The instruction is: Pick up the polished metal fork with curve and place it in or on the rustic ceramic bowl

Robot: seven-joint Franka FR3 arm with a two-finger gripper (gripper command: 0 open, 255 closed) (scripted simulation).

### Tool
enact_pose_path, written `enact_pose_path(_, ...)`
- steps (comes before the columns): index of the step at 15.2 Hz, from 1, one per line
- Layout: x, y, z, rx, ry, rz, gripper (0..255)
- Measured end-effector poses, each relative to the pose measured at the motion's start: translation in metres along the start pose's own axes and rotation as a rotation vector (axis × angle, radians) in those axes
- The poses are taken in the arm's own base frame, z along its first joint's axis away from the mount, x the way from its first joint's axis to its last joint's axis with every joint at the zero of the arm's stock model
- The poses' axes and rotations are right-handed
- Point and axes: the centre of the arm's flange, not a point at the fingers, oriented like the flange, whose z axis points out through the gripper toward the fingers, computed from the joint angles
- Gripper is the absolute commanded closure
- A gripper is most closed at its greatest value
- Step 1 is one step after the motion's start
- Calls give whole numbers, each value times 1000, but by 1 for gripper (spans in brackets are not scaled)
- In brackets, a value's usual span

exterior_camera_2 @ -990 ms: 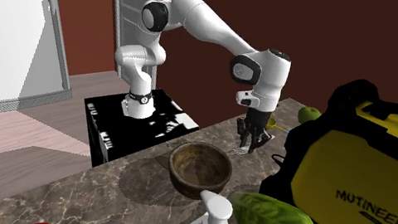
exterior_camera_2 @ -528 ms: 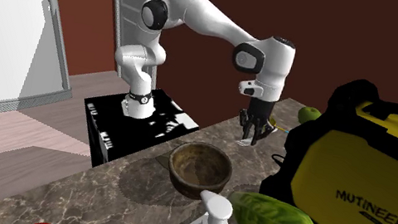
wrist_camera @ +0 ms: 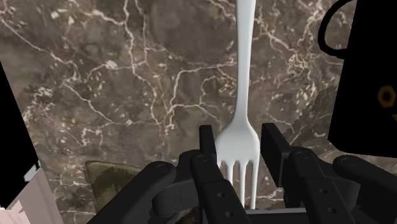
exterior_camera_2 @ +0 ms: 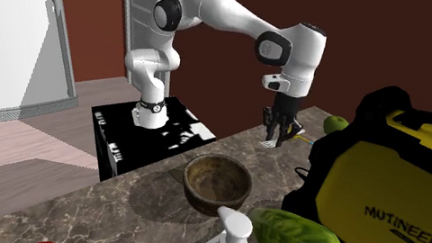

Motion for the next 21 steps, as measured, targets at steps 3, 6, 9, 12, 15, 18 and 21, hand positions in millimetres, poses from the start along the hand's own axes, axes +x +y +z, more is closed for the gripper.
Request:
enact_pose_path(3,0,0,-16,0,0,0,255)
enact_pose_path(6,0,0,-32,0,0,0,255)
enact_pose_path(9,16,-1,-38,0,0,0,255)
enact_pose_path(12,52,-4,-39,0,0,1,255)
enact_pose_path(15,92,-2,-34,-1,0,1,255)
enact_pose_path(18,132,-5,-33,-1,0,1,255)
enact_pose_path(21,169,-6,-27,0,0,1,255)
